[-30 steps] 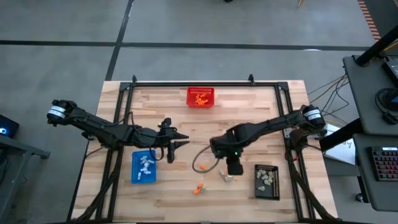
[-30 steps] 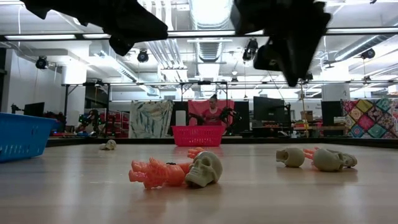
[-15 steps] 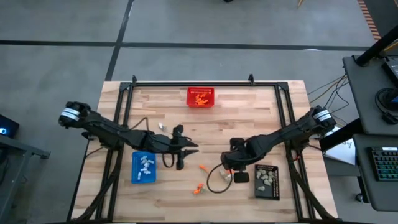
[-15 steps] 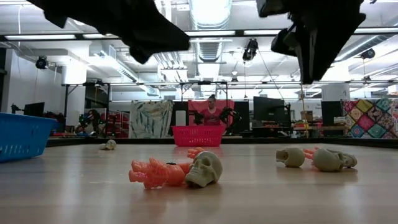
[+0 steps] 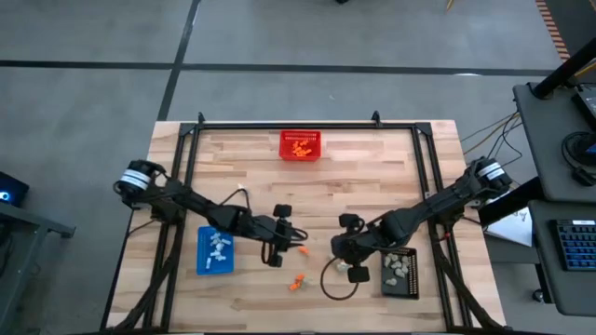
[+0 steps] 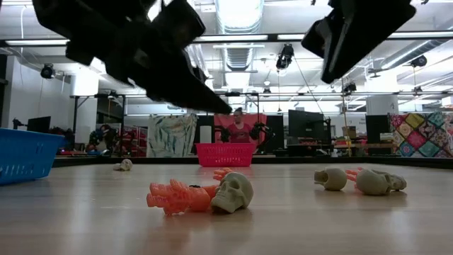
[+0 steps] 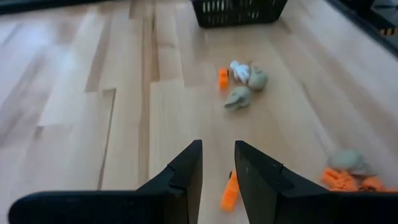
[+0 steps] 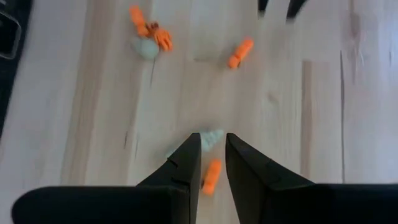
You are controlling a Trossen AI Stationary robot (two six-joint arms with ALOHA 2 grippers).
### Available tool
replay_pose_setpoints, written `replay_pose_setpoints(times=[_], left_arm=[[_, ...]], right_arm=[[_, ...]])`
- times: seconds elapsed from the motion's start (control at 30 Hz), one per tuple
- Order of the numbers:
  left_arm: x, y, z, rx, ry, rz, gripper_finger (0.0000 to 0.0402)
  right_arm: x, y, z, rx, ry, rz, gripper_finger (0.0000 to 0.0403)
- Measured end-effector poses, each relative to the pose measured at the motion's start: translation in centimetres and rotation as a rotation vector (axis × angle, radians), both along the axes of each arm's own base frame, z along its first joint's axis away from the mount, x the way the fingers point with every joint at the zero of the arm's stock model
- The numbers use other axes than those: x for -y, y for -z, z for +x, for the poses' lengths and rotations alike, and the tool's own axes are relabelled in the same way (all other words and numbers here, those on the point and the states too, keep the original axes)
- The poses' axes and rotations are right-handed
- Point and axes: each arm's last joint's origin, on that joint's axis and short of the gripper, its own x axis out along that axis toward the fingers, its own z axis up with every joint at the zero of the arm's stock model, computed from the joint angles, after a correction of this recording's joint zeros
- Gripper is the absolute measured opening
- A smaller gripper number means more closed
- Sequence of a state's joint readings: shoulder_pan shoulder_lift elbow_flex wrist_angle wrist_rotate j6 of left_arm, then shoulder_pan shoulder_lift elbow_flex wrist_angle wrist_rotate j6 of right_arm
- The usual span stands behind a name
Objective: Sort Halloween decoration
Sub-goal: Put the orange skeleton toy into the red bin
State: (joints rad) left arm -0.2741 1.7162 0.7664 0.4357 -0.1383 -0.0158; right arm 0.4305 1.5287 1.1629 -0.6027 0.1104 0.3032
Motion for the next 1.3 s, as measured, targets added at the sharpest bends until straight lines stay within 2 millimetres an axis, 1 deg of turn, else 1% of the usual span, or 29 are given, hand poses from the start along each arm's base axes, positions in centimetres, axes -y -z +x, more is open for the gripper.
replay_pose_setpoints(times=[0.17, 0.27, 0.37, 0.57, 0.7, 0.9, 1.03, 1.17, 1.3], left_arm=[[0.3, 1.5, 1.0, -0.038, 0.0, 0.011, 0.0082], [0.4, 2.5, 1.6, -0.071, 0.001, 0.018, 0.0097], [0.7, 2.8, 2.0, -0.082, 0.03, -0.001, 0.0118], [0.6, 3.3, 1.8, -0.141, 0.044, 0.009, 0.0161], [0.6, 3.8, 1.7, -0.16, 0.048, 0.023, 0.017], [0.6, 5.3, 1.8, -0.197, 0.046, 0.029, 0.0161], [0.6, 5.6, 1.8, -0.198, 0.047, 0.03, 0.0146], [0.7, 5.6, 1.8, -0.199, 0.051, 0.032, 0.0118], [0.7, 5.6, 1.8, -0.2, 0.054, 0.035, 0.0075]], right_arm=[[-0.1, 0.7, 0.3, 0.082, -0.029, 0.019, 0.0066], [-0.2, 0.9, 0.6, 0.152, -0.058, 0.025, 0.0063], [-0.2, 0.9, 1.0, 0.208, -0.085, 0.023, 0.0064], [-0.1, 0.7, 1.2, 0.24, -0.099, 0.02, 0.0063], [-0.2, 0.5, 1.4, 0.261, -0.114, 0.015, 0.0065], [-0.2, 0.5, 1.4, 0.27, -0.121, 0.012, 0.0062], [-0.2, 0.5, 1.4, 0.271, -0.123, 0.011, 0.0059], [-0.2, 0.5, 1.4, 0.273, -0.124, 0.006, 0.006], [-0.1, 0.5, 1.5, 0.28, -0.112, -0.009, 0.006]])
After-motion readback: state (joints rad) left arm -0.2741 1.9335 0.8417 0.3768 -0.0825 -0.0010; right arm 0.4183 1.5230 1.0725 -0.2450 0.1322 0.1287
